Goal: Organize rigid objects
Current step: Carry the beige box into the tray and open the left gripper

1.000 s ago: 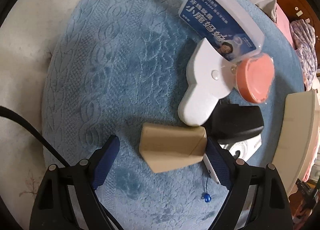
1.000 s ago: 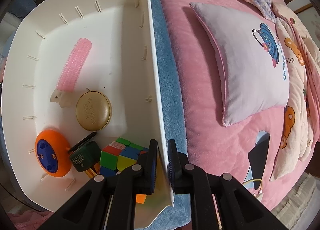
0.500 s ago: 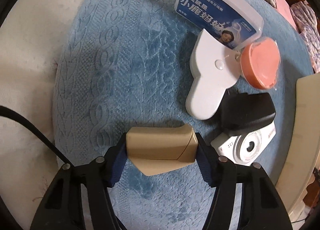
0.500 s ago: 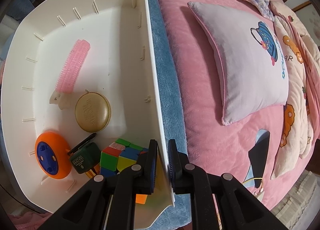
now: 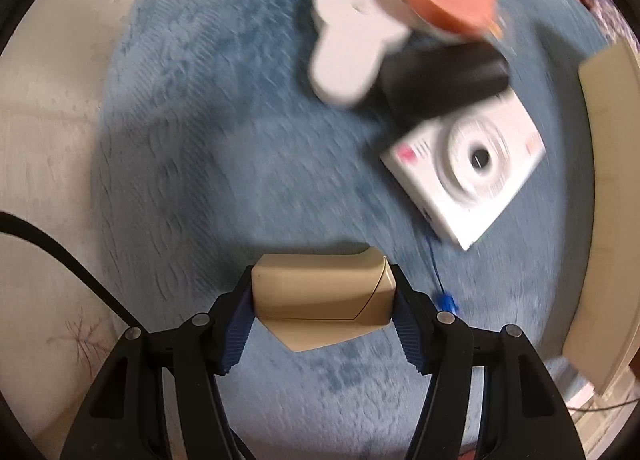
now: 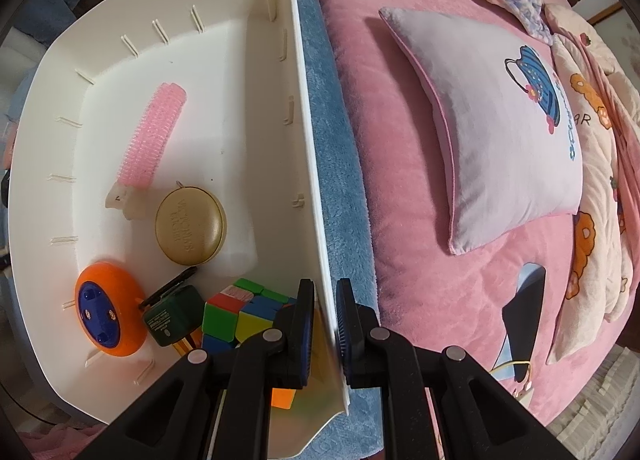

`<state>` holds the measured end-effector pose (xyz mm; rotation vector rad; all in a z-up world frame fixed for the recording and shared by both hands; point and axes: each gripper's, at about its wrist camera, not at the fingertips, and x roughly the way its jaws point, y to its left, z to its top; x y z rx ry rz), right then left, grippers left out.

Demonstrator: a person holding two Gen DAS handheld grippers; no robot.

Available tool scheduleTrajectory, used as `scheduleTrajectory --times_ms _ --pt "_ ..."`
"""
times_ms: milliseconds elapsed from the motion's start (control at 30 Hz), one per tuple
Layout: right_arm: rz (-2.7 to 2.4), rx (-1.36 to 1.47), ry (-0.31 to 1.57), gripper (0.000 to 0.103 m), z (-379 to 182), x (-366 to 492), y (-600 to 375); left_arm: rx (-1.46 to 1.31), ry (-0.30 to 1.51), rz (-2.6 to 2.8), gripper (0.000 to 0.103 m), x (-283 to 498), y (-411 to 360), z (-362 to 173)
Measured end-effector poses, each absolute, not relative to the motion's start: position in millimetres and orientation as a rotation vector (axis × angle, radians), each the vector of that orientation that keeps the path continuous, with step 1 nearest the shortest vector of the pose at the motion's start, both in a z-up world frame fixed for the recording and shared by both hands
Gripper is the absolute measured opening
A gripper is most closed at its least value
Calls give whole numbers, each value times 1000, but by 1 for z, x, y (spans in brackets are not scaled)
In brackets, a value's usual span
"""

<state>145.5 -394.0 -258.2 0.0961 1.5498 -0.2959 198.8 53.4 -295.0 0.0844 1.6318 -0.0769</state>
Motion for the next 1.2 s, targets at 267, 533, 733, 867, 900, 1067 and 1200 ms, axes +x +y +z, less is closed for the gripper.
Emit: scheduleTrajectory --times_ms 267,533,733,867,900,1067,1200 --pt "-244 122 1525 13 -256 142 -397 66 1671 -77 65 158 28 -292" --pt "-187 151 1498 13 -255 139 -400 95 1632 -107 65 120 -16 -267" --pt "-138 173 1491 13 -254 135 -403 118 1540 -145 65 97 -56 -234" --pt "-110 154 1485 13 -253 134 -401 104 1463 -168 65 91 -67 -208" --pt "-102 151 1483 13 -253 133 -401 100 1441 -175 65 90 -82 -198" --pt "-49 149 1486 11 -252 131 -406 85 1307 -237 65 94 -96 -178" --pt "-8 135 1485 10 -251 130 -407 90 1233 -288 65 94 -116 -173"
